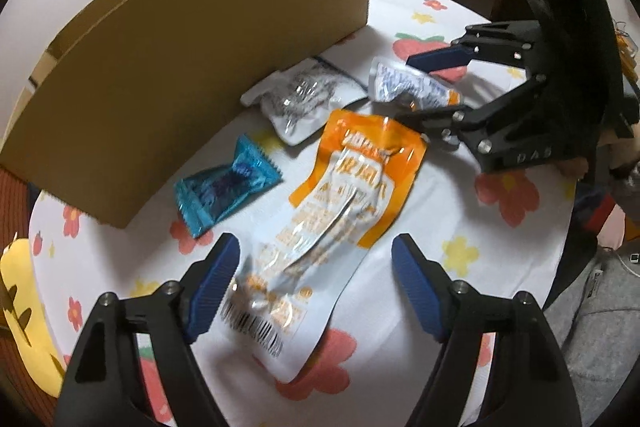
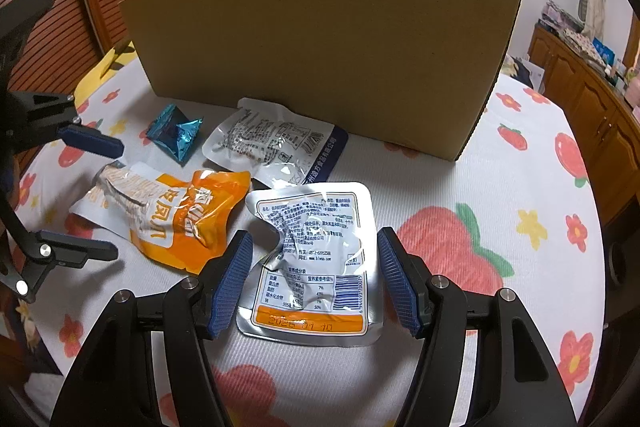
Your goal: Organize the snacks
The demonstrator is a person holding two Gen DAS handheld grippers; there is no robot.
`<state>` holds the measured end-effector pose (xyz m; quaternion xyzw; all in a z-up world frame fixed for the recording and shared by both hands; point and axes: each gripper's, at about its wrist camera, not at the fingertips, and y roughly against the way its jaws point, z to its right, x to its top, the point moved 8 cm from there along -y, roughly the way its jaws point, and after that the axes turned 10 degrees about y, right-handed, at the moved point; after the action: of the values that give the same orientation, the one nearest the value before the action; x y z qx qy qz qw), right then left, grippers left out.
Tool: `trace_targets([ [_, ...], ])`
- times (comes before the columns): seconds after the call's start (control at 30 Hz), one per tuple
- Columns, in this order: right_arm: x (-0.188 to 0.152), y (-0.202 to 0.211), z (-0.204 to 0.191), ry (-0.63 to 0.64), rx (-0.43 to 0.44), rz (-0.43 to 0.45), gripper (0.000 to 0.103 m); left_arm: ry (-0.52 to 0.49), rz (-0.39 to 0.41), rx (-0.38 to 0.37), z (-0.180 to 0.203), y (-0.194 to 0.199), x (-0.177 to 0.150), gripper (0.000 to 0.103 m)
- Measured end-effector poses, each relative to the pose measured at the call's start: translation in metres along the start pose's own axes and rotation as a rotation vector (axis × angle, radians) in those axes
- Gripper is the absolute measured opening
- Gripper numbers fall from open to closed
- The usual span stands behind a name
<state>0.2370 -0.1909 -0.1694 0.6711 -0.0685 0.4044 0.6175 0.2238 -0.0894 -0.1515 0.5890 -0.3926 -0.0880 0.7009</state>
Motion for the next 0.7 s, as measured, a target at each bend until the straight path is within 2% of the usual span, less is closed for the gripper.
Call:
trace_targets([
  [0.17,0.000,0.001,0.001,-0.008,0.010,0.004,0.065,-0.035,-0.035,0.008,0.008,-0.011,0.001,0.079],
  [0.23,-0.001,0.001,0.001,-0.013,0.015,0.007,0.065,-0.055,-0.024,0.029,0.012,-0.014,0.004,0.081],
  [0.43,-0.001,0.001,0.002,-0.016,0.019,0.009,0.065,-0.009,-0.004,-0.004,0.016,-0.015,0.006,0.081],
  [0.47,-0.001,0.001,0.002,-0.016,0.019,0.009,0.065,-0.002,0.004,-0.010,0.017,-0.015,0.006,0.073],
  [0.5,0.000,0.001,0.002,-0.017,0.020,0.009,0.065,0.000,0.021,-0.007,0.017,-0.012,0.005,0.058],
  [0.63,0.000,0.001,0.001,-0.014,0.018,0.008,0.065,-0.006,0.072,0.033,0.024,-0.003,0.000,0.045],
  [0.7,0.000,0.002,0.001,-0.013,0.017,0.008,0.065,0.026,0.087,0.041,0.024,0.001,-0.002,0.039],
])
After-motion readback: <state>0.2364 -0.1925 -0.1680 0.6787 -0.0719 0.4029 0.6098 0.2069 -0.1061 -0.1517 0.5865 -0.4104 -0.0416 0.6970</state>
